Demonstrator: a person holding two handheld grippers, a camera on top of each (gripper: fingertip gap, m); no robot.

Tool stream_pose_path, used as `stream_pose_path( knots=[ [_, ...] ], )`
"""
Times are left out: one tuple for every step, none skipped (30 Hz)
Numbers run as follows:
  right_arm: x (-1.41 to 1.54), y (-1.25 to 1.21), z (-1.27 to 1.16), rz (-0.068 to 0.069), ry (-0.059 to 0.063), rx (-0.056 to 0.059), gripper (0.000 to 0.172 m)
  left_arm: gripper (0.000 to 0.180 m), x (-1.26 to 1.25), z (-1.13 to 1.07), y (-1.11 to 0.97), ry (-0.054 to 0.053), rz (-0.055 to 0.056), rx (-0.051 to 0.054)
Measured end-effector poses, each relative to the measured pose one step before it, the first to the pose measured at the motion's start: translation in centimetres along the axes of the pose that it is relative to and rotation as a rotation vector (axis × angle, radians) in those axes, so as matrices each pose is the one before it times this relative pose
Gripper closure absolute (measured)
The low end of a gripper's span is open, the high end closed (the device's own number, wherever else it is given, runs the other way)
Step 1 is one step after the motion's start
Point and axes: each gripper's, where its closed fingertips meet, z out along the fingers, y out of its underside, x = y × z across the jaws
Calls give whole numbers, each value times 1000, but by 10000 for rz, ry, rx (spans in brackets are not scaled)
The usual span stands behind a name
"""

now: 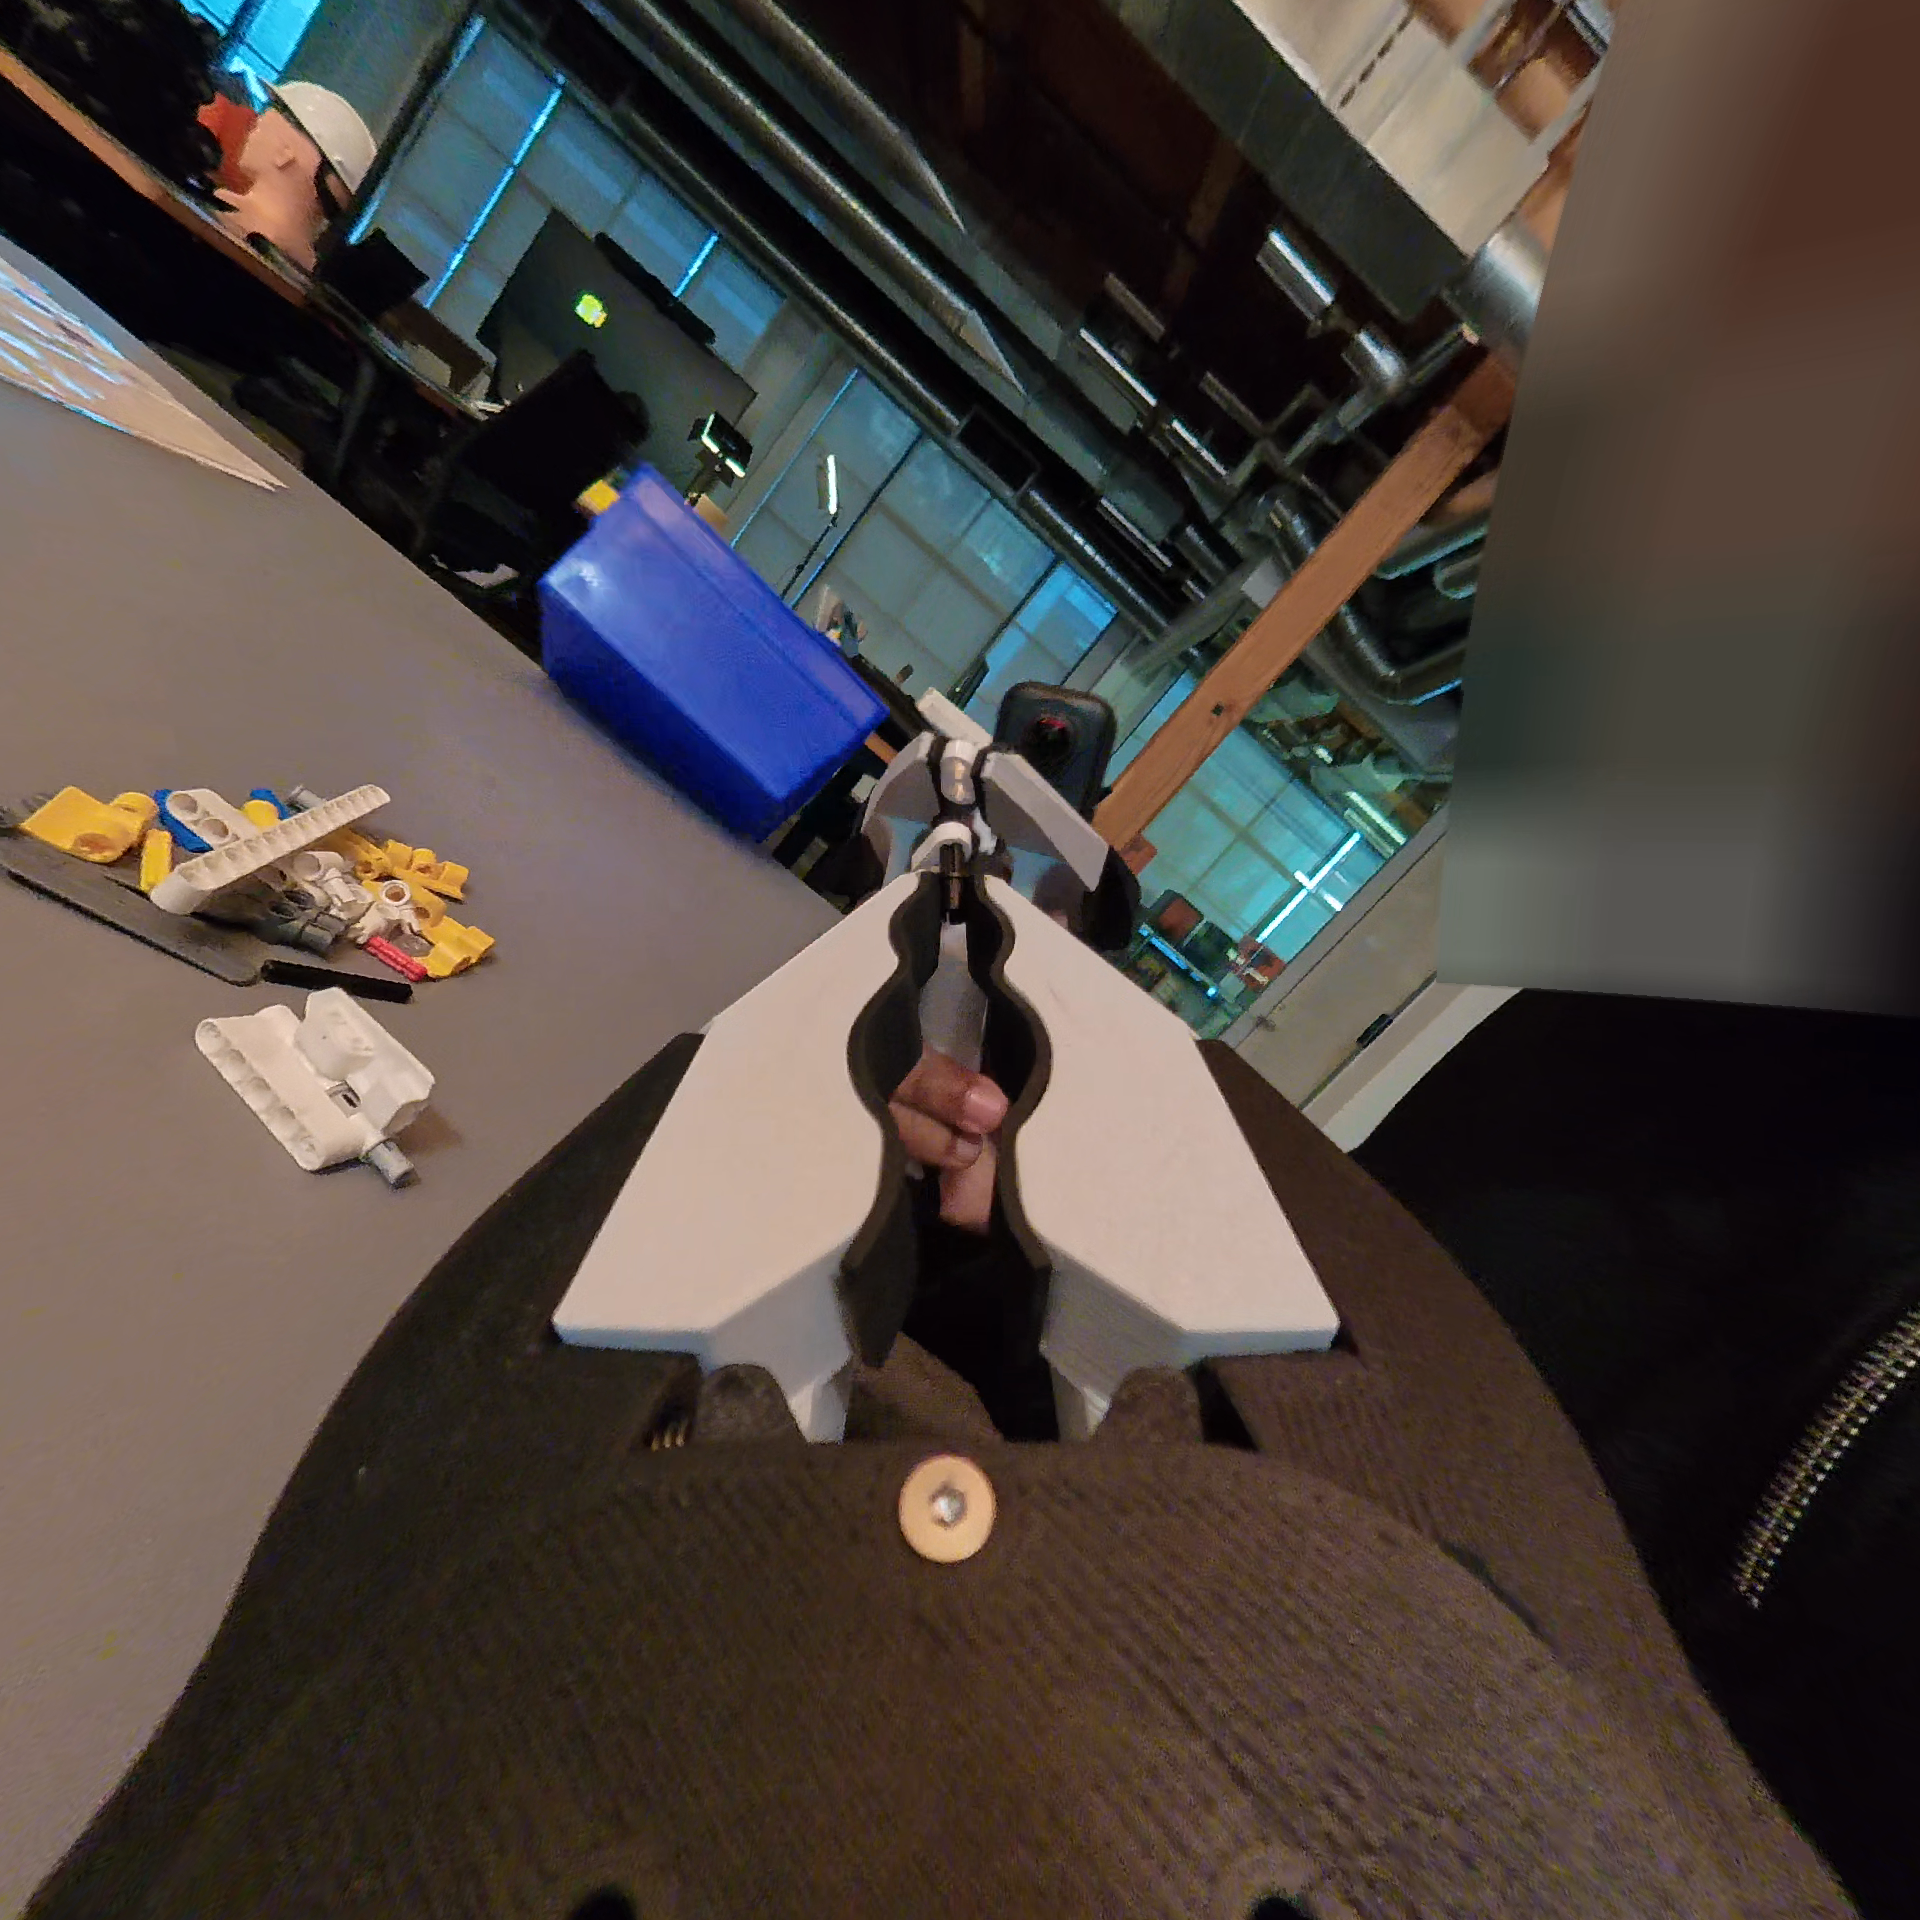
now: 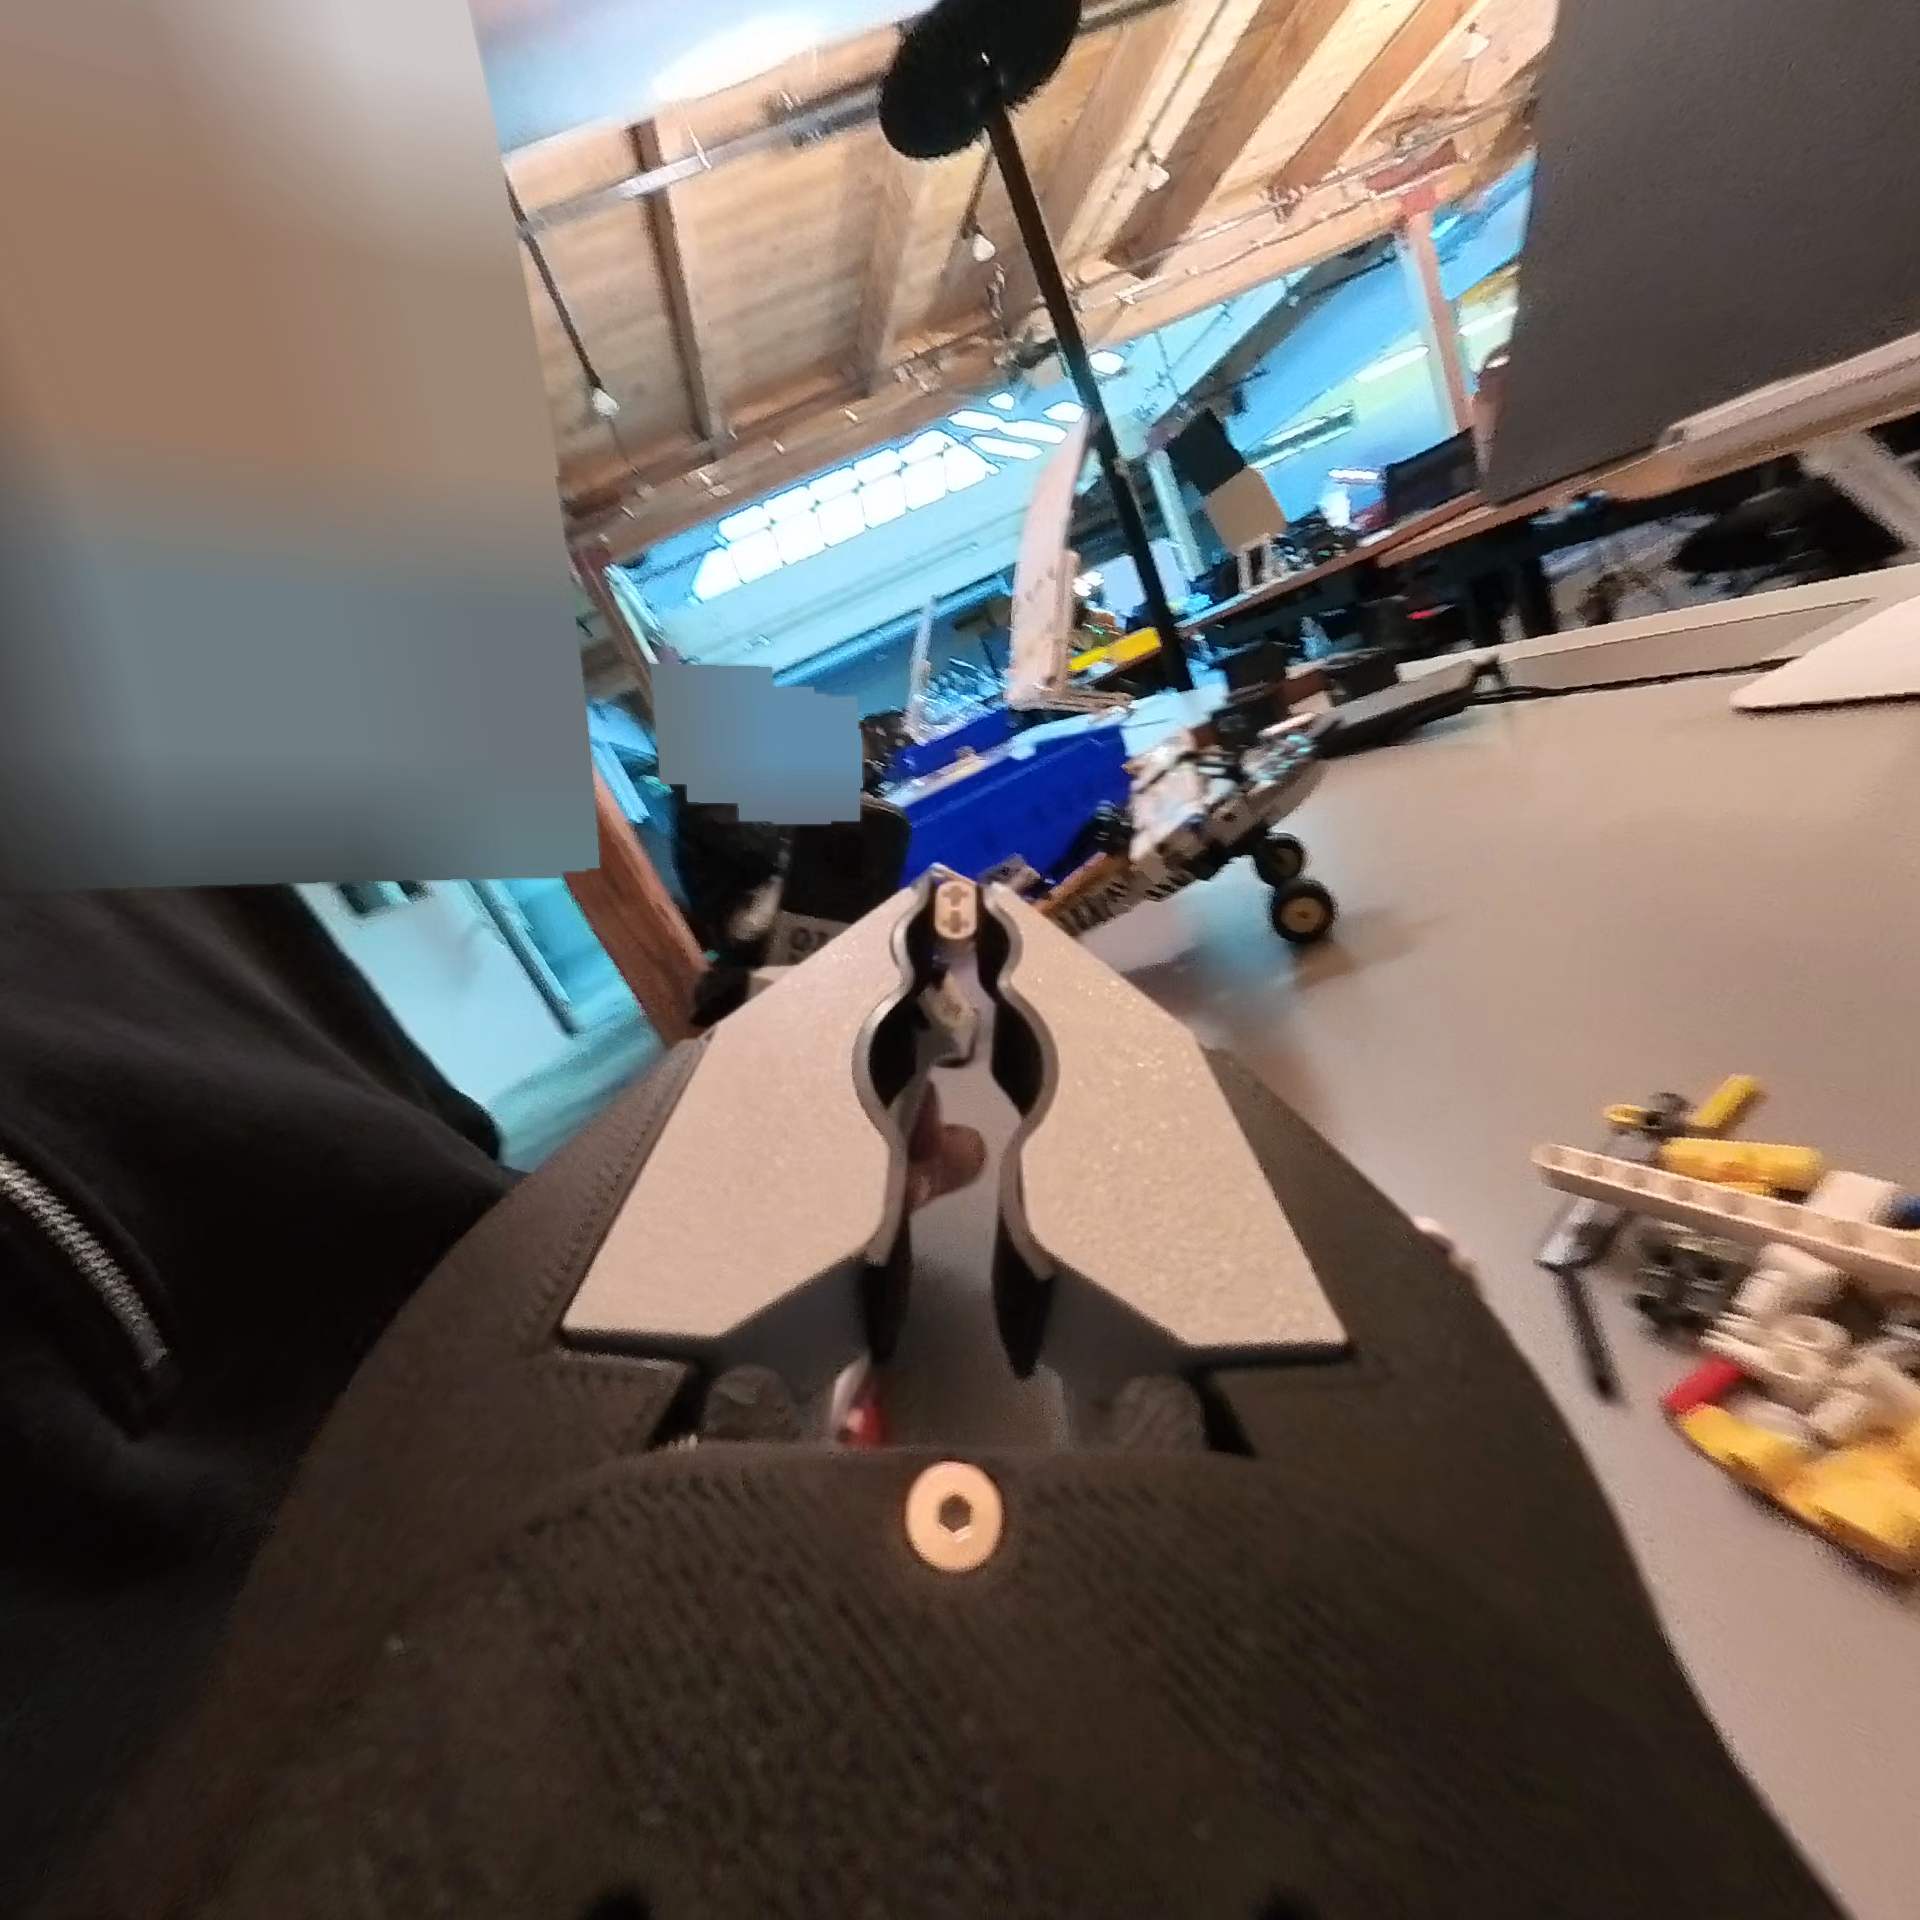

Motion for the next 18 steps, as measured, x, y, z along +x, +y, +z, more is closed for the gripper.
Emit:
stream_pose_path(
  knots=[
    [353,-179,-319,-345,335,-169,167,179,-128,66,211,-97,137,-174],
    [426,-166,-324,-297,345,-164,167,179,-116,28,124,-98,134,-101],
    [500,-83,-311,-231,342,-185,167,180,-59,-1,-13,-62,103,1],
    [618,37,-350,-204,372,-216,167,180,-47,1,-44,-36,60,9],
    [748,92,-421,-205,414,-215,167,180,-67,7,-57,-24,29,13],
    [903,79,-471,-186,453,-149,167,180,-65,-14,-69,-12,6,34],
    [942,55,-450,-157,449,-93,167,179,-65,-39,-79,-3,-3,34],
    [844,115,-359,-95,377,-73,167,179,-110,-63,-44,-24,-9,31],
    [659,170,-222,-13,281,-50,167,179,-147,-71,-24,-49,-13,31],
    [431,185,-73,61,153,-11,167,179,-164,-83,-35,-48,-21,40],
    [232,172,41,112,47,16,167,179,-128,-84,-47,-18,-47,42],
    [158,201,117,101,34,18,167,179,-102,-79,-39,-7,-50,34],
    [112,201,175,53,44,27,167,179,-81,-69,-57,-11,-17,39],
    [-1,71,153,56,18,32,167,179,-97,-80,-4,-29,15,13],
    [-62,-29,178,-26,14,41,167,179,-114,-67,52,-44,41,-16],
    [0,-13,150,-95,75,17,167,179,-91,-67,49,-34,40,-1],
    [5,46,101,-103,109,-8,167,179,71,-41,-73,62,8,57],
    [-31,66,95,-104,72,-28,167,179,-35,-16,-43,-2,-6,21]
  ],
)
